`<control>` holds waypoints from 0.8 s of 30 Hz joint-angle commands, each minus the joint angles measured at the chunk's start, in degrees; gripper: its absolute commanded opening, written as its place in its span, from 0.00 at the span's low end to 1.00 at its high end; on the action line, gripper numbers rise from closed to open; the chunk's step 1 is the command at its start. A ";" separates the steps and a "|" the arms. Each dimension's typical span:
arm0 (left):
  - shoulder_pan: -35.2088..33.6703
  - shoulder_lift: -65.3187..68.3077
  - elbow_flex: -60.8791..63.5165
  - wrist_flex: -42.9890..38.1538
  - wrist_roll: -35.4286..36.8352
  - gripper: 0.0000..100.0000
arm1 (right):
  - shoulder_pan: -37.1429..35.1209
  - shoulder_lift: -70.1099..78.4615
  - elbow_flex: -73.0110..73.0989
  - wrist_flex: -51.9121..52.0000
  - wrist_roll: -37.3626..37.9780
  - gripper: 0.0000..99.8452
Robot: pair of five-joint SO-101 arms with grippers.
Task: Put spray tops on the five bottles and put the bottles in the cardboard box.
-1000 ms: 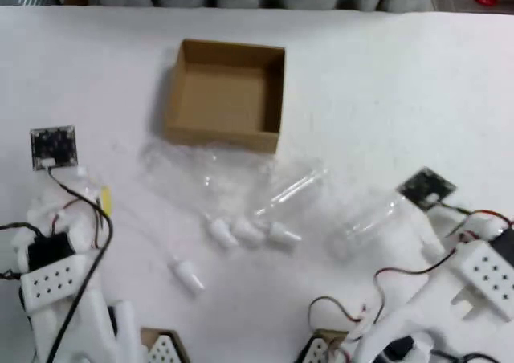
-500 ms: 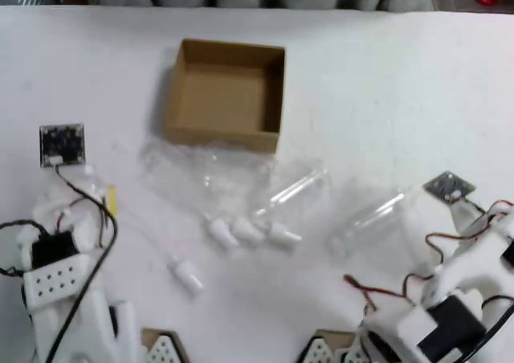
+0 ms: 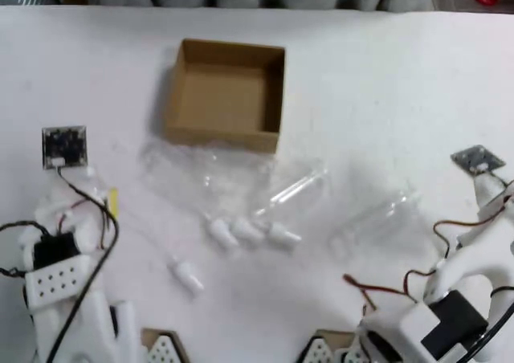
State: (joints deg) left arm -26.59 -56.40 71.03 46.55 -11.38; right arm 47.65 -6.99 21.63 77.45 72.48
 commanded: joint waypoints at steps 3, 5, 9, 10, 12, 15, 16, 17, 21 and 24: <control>0.66 -1.63 -0.79 -1.67 0.26 0.03 | 2.42 -0.57 -7.91 7.52 -7.56 0.01; 0.75 -1.63 -0.79 -1.67 -1.67 0.03 | 3.91 -0.57 -7.82 8.13 -8.97 0.04; 0.75 -1.36 -0.44 -3.25 -2.20 0.03 | 6.37 -0.57 -5.27 8.04 -9.41 0.02; 0.75 -1.36 -0.44 -3.25 -2.29 0.03 | 6.46 -0.57 -4.57 8.22 -9.41 0.02; 1.01 -1.36 -0.44 -3.25 -2.29 0.03 | 6.29 -0.57 -3.08 9.36 -9.41 0.02; 3.12 -1.27 -0.44 -3.16 -2.46 0.03 | 6.20 -1.10 -1.05 12.35 -9.49 0.02; 3.74 -1.27 -0.44 -3.16 -2.46 0.03 | 6.46 -2.15 -0.18 12.97 -9.49 0.02; 4.26 -1.27 -0.44 -3.16 -2.46 0.03 | 6.73 -3.56 1.05 13.05 -9.49 0.02; 4.44 -1.27 -0.44 -2.99 -2.46 0.03 | 7.78 -14.55 6.77 12.97 -9.49 0.02; 4.18 -1.27 -0.44 -2.81 -2.46 0.03 | 7.96 -22.81 11.43 11.30 -9.49 0.02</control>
State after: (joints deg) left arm -22.90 -56.57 71.12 44.79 -13.05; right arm 55.03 -21.32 30.68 89.67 63.34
